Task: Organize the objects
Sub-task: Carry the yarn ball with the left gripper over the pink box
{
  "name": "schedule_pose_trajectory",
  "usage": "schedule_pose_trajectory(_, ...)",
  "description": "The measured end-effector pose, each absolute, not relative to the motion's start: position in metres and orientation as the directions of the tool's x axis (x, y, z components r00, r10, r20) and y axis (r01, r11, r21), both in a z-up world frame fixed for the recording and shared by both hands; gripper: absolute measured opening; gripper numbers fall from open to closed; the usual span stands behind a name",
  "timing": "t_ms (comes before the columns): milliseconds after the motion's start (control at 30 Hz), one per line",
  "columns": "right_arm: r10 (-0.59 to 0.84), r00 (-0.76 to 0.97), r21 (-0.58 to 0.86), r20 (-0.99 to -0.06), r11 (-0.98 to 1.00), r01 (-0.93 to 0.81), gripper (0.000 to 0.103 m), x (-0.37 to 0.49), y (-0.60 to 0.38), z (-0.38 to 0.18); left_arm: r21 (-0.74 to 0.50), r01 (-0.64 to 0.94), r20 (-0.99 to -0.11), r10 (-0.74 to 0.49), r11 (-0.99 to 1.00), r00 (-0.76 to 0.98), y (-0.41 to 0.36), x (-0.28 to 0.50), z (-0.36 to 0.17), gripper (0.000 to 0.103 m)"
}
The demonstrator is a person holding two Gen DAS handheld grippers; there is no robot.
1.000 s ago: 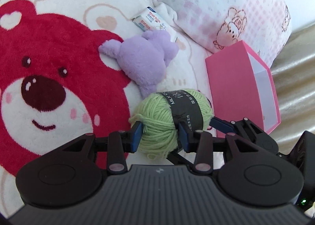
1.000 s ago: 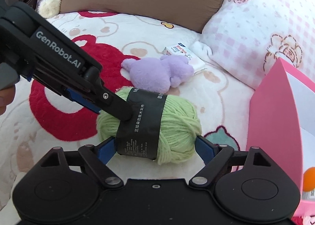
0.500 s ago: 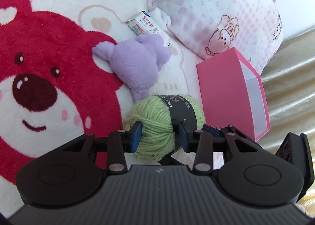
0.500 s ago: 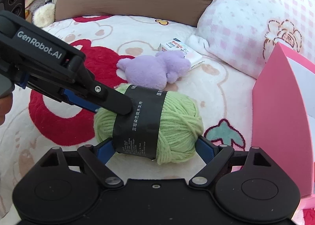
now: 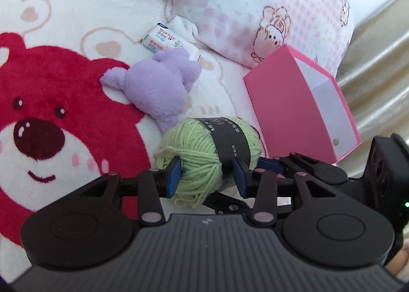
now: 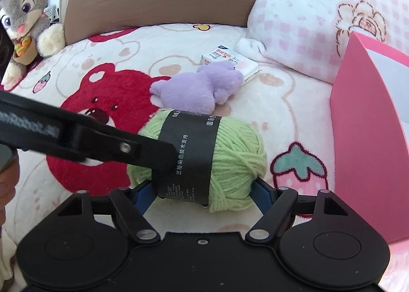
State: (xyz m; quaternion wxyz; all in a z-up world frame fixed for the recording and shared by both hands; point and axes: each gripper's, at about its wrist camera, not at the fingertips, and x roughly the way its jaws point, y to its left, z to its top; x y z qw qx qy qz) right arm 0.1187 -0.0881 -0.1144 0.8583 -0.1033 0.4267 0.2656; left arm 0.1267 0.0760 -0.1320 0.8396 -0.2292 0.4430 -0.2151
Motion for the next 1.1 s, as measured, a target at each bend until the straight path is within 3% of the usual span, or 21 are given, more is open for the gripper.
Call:
schedule_pose_trajectory(133, 0.347, 0.501, -0.004, -0.793, 0.820, -0.573, 0.081, 0.114, -0.085, -0.118, -0.571, 0.145, -0.654, -0.554, 0.808, 0.515, 0.073, 0.125, -0.132, 0.043)
schedule_pose_trajectory(600, 0.375, 0.493, 0.078, -0.785, 0.850, -0.522, 0.081, 0.110, -0.087, -0.107, -0.576, 0.158, -0.657, -0.569, 0.802, 0.493, 0.069, 0.121, -0.115, 0.043)
schedule_pose_trajectory(867, 0.443, 0.470, 0.197, -0.763, 0.853, -0.484, 0.081, 0.099, -0.107, -0.083, -0.582, 0.205, -0.631, -0.596, 0.787, 0.496, 0.069, 0.106, -0.087, 0.043)
schedule_pose_trajectory(1100, 0.446, 0.509, 0.154, -0.736, 0.843, -0.516, 0.082, 0.076, -0.112, -0.064, -0.563, 0.222, -0.635, -0.588, 0.796, 0.501, 0.063, 0.085, -0.069, 0.043)
